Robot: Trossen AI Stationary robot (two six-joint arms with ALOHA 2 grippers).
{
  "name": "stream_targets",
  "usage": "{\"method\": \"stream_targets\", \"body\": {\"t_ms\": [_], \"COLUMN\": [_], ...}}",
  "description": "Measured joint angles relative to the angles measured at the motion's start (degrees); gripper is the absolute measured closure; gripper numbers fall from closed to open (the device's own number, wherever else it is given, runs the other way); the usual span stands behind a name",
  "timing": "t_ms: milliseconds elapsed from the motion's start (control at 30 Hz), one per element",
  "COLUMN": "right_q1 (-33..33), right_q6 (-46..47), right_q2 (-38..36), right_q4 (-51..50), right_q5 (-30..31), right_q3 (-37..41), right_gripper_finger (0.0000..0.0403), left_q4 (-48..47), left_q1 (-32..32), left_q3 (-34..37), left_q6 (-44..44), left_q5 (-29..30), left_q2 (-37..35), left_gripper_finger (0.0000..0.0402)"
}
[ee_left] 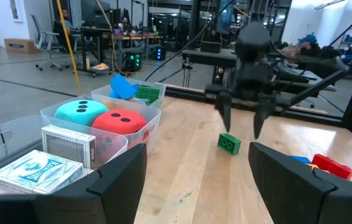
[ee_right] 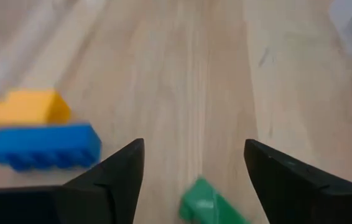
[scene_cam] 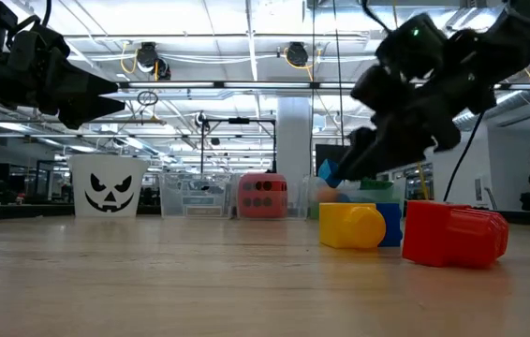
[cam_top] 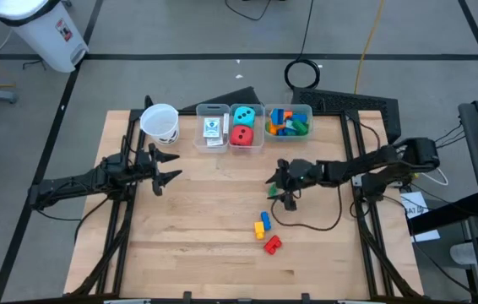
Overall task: Pick & Place Toys
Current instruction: Put the green game piece into the right transparent bin
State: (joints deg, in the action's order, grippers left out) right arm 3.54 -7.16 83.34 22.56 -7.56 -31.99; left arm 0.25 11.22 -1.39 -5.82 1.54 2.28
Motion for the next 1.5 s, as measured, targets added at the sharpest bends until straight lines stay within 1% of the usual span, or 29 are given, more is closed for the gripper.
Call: {"method": "stream_targets", "body": {"t_ms": [133,200,333,533,633,867,1233,1367,1500], "right_q1": [1.03,1.49,2.03,1.98,2.00,2.00,2.00,2.00,2.02], "right_q6": [-0.30,-1.48,-1.67,-0.16,2.48,1.90,1.34,1.32,1.31], "right_q2": [3.25,3.72,3.52,0.06,-1.87,-3.15,2.58,2.85,2.85], "right_q4": [-3.48,-5.34,-7.19,-11.40,-10.87,-11.81,-6.11,-5.56,-3.58], "right_q5": [-0.01,0.01,0.03,-0.12,-0.04,0.01,0.25,0.25,0.25], "right_q3": [0.00,-0.14,-0.15,0.11,0.00,0.18,2.73,2.72,2.71], "right_gripper_finger": [0.0162,0.0167,0.0182,0.0214,0.0224,0.0228,0.0239,0.0256,0.0288], "left_q4": [0.00,-0.01,-0.01,-0.01,0.02,0.02,0.08,0.24,0.26], "left_q1": [0.00,0.00,0.00,0.00,0.00,0.00,0.00,0.00,0.00], "left_q3": [0.00,0.00,0.00,0.00,0.00,0.00,0.00,0.02,0.02], "left_q6": [0.00,0.00,0.00,0.00,0.00,0.00,0.00,0.00,0.00], "left_q5": [0.00,0.01,0.00,0.00,0.00,0.00,-0.02,0.04,0.02], "left_q2": [0.00,0.01,0.01,0.00,0.02,0.02,0.00,0.00,0.00], "left_gripper_finger": [0.0114,0.0114,0.0114,0.0114,0.0114,0.0114,0.0114,0.0114,0.0114]}}
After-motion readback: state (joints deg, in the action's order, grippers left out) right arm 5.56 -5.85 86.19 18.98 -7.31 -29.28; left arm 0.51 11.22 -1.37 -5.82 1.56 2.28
